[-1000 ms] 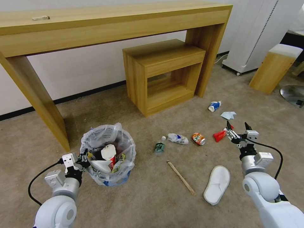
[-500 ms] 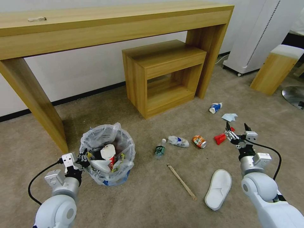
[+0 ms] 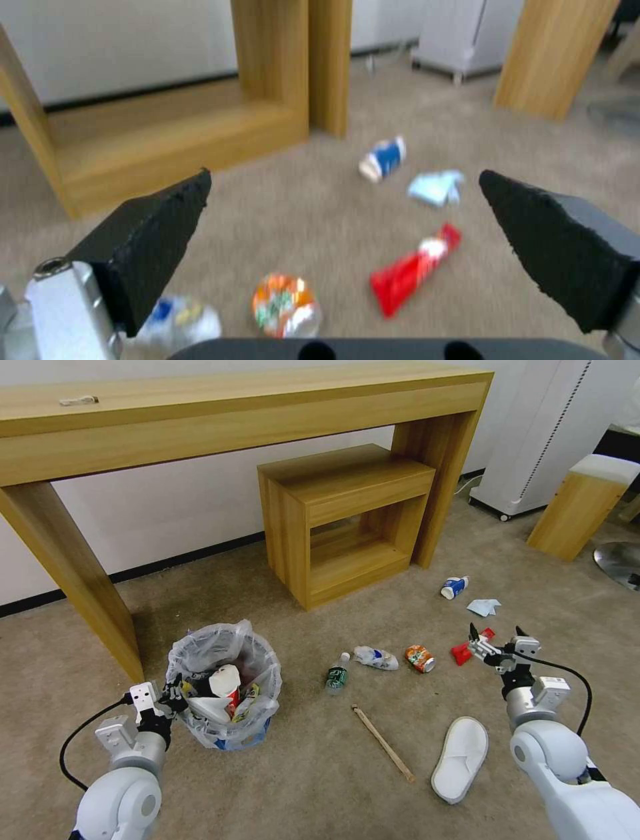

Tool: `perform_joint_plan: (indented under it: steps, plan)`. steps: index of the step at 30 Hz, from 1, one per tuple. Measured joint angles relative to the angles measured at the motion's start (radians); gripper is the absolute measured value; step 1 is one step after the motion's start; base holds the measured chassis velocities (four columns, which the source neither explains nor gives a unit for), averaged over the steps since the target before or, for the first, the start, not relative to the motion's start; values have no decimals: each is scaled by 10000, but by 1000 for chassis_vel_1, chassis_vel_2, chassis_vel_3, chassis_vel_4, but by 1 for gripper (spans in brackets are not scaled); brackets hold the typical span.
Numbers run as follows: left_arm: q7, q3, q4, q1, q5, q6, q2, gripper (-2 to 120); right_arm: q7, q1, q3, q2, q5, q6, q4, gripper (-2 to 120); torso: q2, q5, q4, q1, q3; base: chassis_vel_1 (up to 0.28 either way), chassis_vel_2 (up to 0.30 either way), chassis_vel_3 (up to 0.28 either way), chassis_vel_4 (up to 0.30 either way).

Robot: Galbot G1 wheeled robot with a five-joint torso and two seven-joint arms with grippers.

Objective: Pick up the trash bin and place the garbage on the floor into it.

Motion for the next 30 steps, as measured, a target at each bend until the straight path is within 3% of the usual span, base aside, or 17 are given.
perform_joint_plan:
  steps: [12, 16, 19, 30]
  plan:
    - [150, 25, 259, -36, 97, -135, 2, 1, -165, -469, 571, -422, 1407, -2864, 771, 100, 0, -1, 1, 0, 0, 0, 0, 0, 0]
    - [172, 18, 285, -27, 119, -175, 4, 1, 16, -570, 672, -521, 1626, -3514, 1034, 100, 0, -1, 0, 0, 0, 0, 0, 0, 0]
    - [184, -18, 297, -9, 119, -204, 35, 1, 551, -720, 789, -566, 2347, -4561, 1457, 100, 0, -1, 1, 0, 0, 0, 0, 0, 0]
    - [305, -128, 450, -54, 124, -300, 156, 1, 1801, -1538, 902, -613, 3279, -5583, 2057, 100, 0, -1, 0, 0, 0, 0, 0, 0, 0]
